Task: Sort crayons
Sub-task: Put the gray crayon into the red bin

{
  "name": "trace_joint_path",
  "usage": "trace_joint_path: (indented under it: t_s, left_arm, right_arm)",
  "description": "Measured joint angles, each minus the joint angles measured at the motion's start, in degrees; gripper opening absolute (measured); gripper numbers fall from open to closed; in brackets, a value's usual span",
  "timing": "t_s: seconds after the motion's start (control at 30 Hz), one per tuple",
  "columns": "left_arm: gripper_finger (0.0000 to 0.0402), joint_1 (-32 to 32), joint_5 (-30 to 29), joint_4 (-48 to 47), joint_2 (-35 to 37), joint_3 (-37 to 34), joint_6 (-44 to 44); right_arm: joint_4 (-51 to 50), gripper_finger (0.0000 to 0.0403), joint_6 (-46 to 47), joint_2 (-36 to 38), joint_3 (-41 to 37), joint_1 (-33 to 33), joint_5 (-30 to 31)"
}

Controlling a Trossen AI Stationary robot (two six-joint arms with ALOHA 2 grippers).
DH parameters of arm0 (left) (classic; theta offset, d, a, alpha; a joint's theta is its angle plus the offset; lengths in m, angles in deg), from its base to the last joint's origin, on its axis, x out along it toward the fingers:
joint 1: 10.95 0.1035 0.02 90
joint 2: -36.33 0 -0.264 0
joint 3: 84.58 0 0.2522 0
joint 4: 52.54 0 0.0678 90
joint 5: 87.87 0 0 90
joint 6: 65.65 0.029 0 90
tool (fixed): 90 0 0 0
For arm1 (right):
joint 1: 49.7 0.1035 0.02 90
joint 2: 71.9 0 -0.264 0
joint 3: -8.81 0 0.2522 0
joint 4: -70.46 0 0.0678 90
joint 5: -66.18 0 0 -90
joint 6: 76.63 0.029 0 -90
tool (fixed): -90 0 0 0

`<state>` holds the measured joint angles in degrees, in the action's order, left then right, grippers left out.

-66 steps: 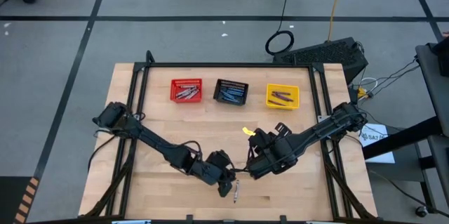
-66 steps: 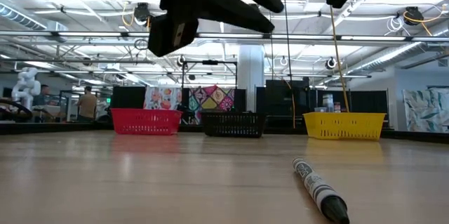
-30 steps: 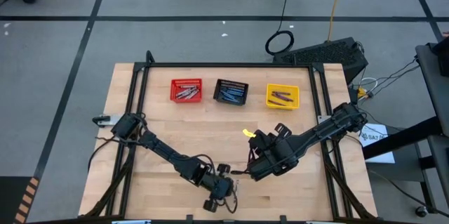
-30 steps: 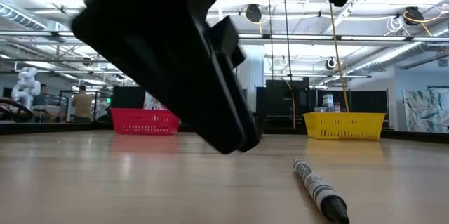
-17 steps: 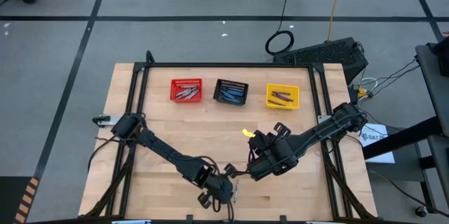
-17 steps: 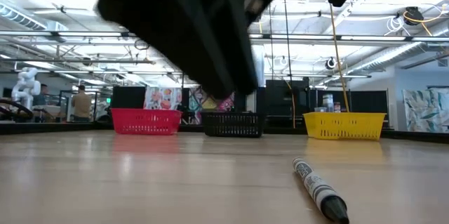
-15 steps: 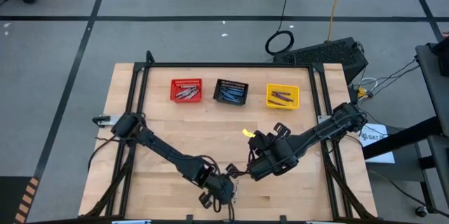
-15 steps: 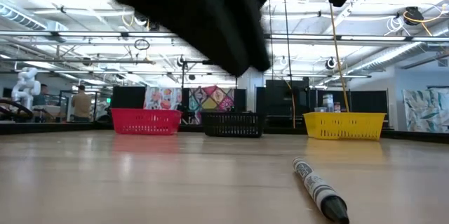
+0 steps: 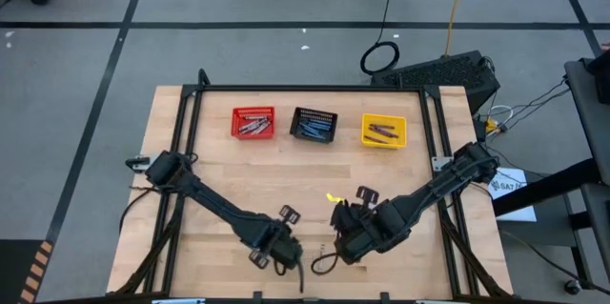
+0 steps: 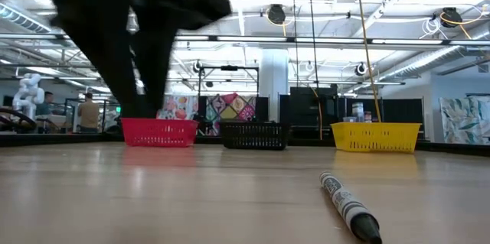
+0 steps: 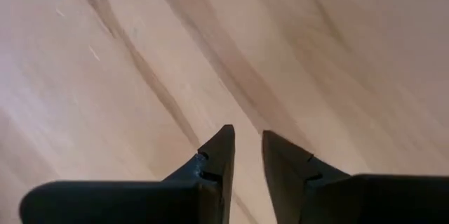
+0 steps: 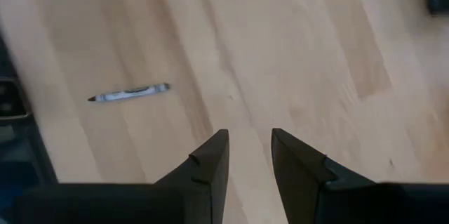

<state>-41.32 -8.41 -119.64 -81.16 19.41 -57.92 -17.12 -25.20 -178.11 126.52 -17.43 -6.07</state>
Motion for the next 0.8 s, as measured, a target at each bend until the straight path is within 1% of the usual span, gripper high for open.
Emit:
trace_joint_path:
  t_s: [0.07, 0.2, 0.3, 0.43, 0.5, 0.63, 0.73, 0.8]
  left_arm:
    - [0.0077, -0.86, -0.2, -1.86, 1.36, 0.0, -1.55]
    - [0.0077, -2.18, -0.29, -3.89, 5.36, -1.84, -4.79]
    - [0.0077, -2.85, -0.82, -5.71, 9.16, -3.81, -7.89]
    - [0.0077, -3.52, -1.75, -6.82, 14.46, -8.01, -12.94]
    - [0.0077, -3.82, -2.66, -6.61, 16.9, -10.58, -15.23]
    - [0.0077, -4.09, -5.81, -6.75, 20.8, -15.97, -20.62]
    - [0.0077, -4.17, -6.91, -6.58, 22.88, -19.61, -24.37]
    - [0.0077, -4.16, -6.95, -6.95, 23.06, -21.29, -26.16]
  right_arm:
    - [3.59, 0.0096, -3.49, 0.0, -1.34, 0.09, -0.18]
    - [13.3, 0.0096, -11.16, 0.0, -5.63, 0.1, -4.48]
    - [21.85, 0.0096, -18.53, 0.0, -9.51, 0.09, -5.91]
    - [30.12, 0.0096, -25.98, 0.0, -12.37, 0.09, -5.92]
    - [32.26, 0.0096, -29.02, 0.0, -13.11, 0.09, -5.92]
    - [38.2, 0.0096, -36.0, 0.0, -15.65, -0.01, -6.15]
    - [44.34, 0.0096, -39.98, -0.8, -17.23, -0.45, -9.22]
    - [45.96, 0.0096, -43.01, -1.99, -17.47, -0.67, -10.57]
